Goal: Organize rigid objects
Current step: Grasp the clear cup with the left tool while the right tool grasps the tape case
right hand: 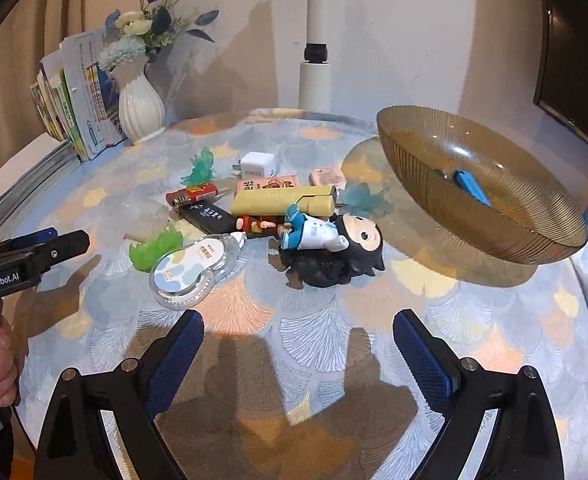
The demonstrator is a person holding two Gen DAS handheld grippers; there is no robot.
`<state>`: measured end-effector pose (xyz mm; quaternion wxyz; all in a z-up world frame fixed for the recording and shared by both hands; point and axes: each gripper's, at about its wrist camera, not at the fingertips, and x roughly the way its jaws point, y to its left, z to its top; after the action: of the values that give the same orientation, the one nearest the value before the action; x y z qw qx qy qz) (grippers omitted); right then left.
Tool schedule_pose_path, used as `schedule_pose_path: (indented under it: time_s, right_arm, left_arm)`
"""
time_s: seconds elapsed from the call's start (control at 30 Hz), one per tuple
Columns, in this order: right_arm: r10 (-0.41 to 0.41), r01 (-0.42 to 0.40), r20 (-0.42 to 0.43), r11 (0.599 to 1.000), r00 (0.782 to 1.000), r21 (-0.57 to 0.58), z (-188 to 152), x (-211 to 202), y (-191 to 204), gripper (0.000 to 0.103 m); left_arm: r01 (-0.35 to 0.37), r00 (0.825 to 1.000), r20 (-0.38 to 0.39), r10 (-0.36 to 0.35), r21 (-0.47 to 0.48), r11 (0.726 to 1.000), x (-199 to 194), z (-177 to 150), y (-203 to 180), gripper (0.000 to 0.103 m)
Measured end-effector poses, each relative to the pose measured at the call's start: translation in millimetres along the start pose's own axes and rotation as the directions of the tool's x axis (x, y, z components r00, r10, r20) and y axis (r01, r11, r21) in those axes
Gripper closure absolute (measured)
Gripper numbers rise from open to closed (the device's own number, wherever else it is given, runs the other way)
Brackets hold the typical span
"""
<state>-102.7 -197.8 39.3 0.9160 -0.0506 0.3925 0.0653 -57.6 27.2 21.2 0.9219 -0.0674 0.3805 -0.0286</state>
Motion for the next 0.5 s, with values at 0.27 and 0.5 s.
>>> schedule_pose_path:
  time_s: [0.27,0.5]
  right_arm:
    - [0.033,-0.033,-0.015,0.999,0.999,-0.002,1.8,4.2,-1.3,0.008]
    - [0.037,-0.037,-0.018,0.999,0.999,-0.006,1.9,5.4,-0.3,0.008]
  left_arm:
    - [0.016,1.0,0.01,-0.016,0.032,0.999,-4.3,-4.7,-4.3,0.016]
    - [0.022,1.0,-0.009,-0.022,0.034,0.999,-0.6,-4.0,-4.9,0.016]
